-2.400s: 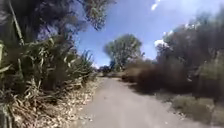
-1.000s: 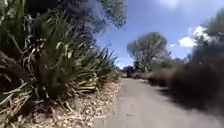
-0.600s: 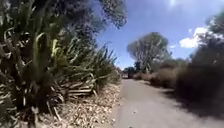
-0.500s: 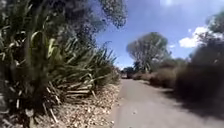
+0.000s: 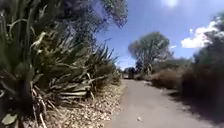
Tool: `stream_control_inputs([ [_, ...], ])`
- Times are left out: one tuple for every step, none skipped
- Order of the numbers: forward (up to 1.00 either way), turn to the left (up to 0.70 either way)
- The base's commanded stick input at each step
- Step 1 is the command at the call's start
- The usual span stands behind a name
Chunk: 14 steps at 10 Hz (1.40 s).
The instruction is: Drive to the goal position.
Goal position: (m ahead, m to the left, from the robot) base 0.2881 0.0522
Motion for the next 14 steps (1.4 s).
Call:
stream_control_inputs([
  [0.74, 0.0],
  [0.37, 0.0],
  [0.0, 0.0],
  [0.0, 0.0],
  [0.0, 0.0],
  [0.0, 0.0],
  [0.0, -0.16],
  [0.0, -0.31],
  [0.0, -0.46],
  [0.0, -0.62],
  [0.0, -0.77],
  [0.0, -0.92],
  [0.0, -1.0],
  [0.0, -1.0],
])
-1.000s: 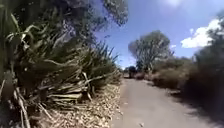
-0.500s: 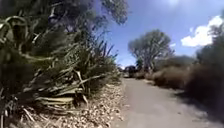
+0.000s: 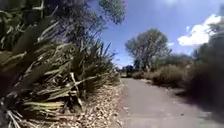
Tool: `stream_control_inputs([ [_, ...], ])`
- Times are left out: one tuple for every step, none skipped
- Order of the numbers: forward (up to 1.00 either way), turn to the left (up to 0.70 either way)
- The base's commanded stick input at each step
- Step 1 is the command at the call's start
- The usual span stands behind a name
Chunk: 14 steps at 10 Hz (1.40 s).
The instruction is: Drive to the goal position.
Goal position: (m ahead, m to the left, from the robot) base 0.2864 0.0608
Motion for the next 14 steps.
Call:
stream_control_inputs([
  [0.0, -1.0],
  [0.0, -1.0],
  [0.0, -1.0],
  [0.0, -1.0],
  [0.0, -1.0],
  [0.0, -1.0],
  [0.0, -1.0],
  [0.0, -1.0],
  [0.0, -1.0],
  [0.0, -1.0],
  [0.0, -1.0],
  [0.0, -1.0],
  [0.0, -1.0],
  [0.0, -1.0],
])
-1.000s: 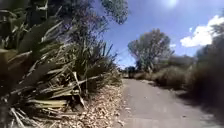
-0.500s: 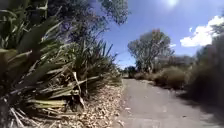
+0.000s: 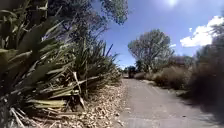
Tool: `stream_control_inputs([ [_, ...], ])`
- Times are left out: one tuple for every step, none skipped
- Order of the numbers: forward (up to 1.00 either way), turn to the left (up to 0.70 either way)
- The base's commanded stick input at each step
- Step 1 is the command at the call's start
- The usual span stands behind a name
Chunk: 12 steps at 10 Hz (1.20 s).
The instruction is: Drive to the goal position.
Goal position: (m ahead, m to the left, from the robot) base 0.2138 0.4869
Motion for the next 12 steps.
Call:
stream_control_inputs([
  [0.0, -1.0],
  [1.0, -0.4],
  [1.0, -0.4],
  [1.0, -0.4],
  [1.0, -0.4],
  [1.0, -0.4],
  [1.0, -0.4],
  [1.0, -0.4],
  [1.0, -0.4],
  [1.0, -0.4],
  [1.0, -0.4],
  [1.0, -0.4],
])
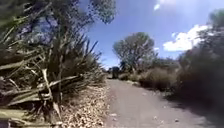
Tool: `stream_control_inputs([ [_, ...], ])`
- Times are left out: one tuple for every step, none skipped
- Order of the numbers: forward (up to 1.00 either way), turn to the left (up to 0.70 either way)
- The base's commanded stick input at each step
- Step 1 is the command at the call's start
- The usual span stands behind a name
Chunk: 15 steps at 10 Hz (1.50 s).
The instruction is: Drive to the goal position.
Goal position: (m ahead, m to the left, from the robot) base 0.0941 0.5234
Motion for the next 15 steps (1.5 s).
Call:
stream_control_inputs([
  [1.0, -0.4],
  [1.0, -0.4],
  [1.0, -0.4],
  [1.0, -0.4],
  [1.0, -0.4],
  [1.0, -0.4],
  [1.0, -0.4],
  [1.0, -0.31],
  [1.0, -0.21],
  [1.0, -0.12],
  [1.0, -0.02],
  [1.0, 0.07],
  [1.0, 0.17],
  [1.0, 0.26],
  [1.0, 0.35],
])
